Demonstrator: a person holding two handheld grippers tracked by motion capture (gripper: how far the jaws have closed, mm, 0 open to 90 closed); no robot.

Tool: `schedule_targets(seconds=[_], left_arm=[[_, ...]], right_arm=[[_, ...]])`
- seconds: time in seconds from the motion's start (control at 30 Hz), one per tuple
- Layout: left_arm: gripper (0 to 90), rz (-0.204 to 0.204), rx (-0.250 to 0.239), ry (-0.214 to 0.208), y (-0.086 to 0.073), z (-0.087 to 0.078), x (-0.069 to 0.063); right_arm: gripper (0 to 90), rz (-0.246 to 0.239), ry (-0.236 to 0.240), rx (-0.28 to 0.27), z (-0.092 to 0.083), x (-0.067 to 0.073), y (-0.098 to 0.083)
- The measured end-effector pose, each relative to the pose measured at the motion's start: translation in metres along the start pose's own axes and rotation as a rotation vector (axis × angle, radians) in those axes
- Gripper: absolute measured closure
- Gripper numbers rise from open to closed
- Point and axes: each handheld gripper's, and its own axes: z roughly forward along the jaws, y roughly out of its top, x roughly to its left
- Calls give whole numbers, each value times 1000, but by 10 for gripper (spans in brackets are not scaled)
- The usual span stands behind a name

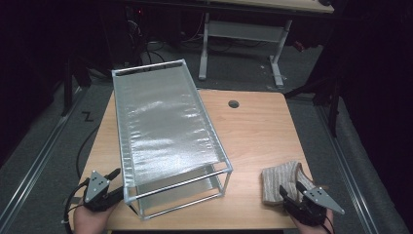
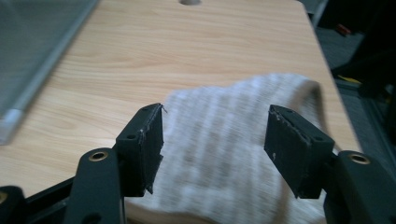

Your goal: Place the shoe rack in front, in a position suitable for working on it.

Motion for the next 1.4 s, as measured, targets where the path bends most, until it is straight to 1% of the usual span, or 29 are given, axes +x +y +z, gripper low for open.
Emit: schedule_targets(seconds=[0.03, 0.07, 0.13, 0.17, 0.23, 0.3, 0.37, 0.47, 0.5, 0.53, 0.57, 0.6, 0.63, 0.7, 0.73, 0.77, 0.8, 0.93, 1.0, 1.07, 1.17, 1.23, 1.27, 1.3, 1.33, 1.37, 1.4], left_arm=[[473, -2, -2, -5, -2, -5, -1], [473, -2, -4, -10, -3, -9, -3], [475, 3, -3, -17, -6, -18, -5], [476, 5, -4, -16, -8, -22, -7], [477, -1, -9, -28, -11, -31, -10], [476, -1, -18, -36, -13, -41, -12], [476, -1, -30, -43, -16, -50, -15], [473, -19, -42, -59, -21, -61, -16], [472, -30, -56, -64, -22, -67, -16], [472, -29, -59, -65, -23, -69, -16], [471, -33, -71, -68, -23, -75, -18], [469, -35, -81, -72, -23, -78, -19], [469, -38, -86, -76, -23, -81, -20], [448, -68, -102, -122, -20, -89, -25], [435, -70, -120, -136, -19, -92, -29], [428, -62, -130, -139, -18, -94, -32], [428, -44, -137, -140, -16, -96, -37], [422, -10, -142, -164, -9, -93, -48], [426, -10, -140, -178, -6, -89, -52], [441, -10, -134, -200, -4, -83, -55], [484, 1, -134, -233, -1, -74, -60], [526, 2, -133, -252, 1, -69, -63], [576, 4, -136, -255, 1, -68, -63], [598, 8, -139, -251, 2, -67, -64], [646, 12, -147, -250, 3, -67, -65], [697, 17, -155, -256, 3, -66, -66], [736, 24, -157, -265, 4, -66, -67]], right_arm=[[377, -3, 13, -2, 0, 4, 1], [376, -10, 37, -4, 2, 11, 2], [377, -26, 70, -4, 4, 24, 3], [379, -39, 81, -6, 5, 30, 4], [383, -60, 99, -8, 7, 41, 6], [388, -59, 135, -13, 8, 54, 8], [396, -68, 159, -16, 10, 66, 9], [403, -100, 186, -16, 15, 81, 11], [406, -110, 202, -20, 17, 89, 13], [406, -110, 202, -20, 17, 89, 13], [406, -111, 206, -21, 18, 90, 13], [404, -118, 217, -26, 19, 96, 15], [404, -118, 217, -26, 19, 96, 15], [402, -126, 229, -28, 21, 101, 17], [397, -127, 235, -25, 21, 103, 17], [393, -133, 242, -22, 23, 105, 18], [393, -133, 242, -22, 23, 105, 18], [385, -136, 259, -23, 25, 110, 20], [395, -148, 267, -28, 26, 114, 22], [448, -163, 291, -33, 26, 120, 23], [487, -177, 317, -39, 30, 128, 28], [535, -173, 331, -45, 34, 133, 31], [572, -170, 332, -47, 38, 135, 33], [604, -167, 330, -49, 40, 135, 35], [669, -164, 332, -50, 42, 136, 37], [714, -162, 336, -53, 43, 136, 38], [800, -162, 342, -52, 45, 136, 40]])
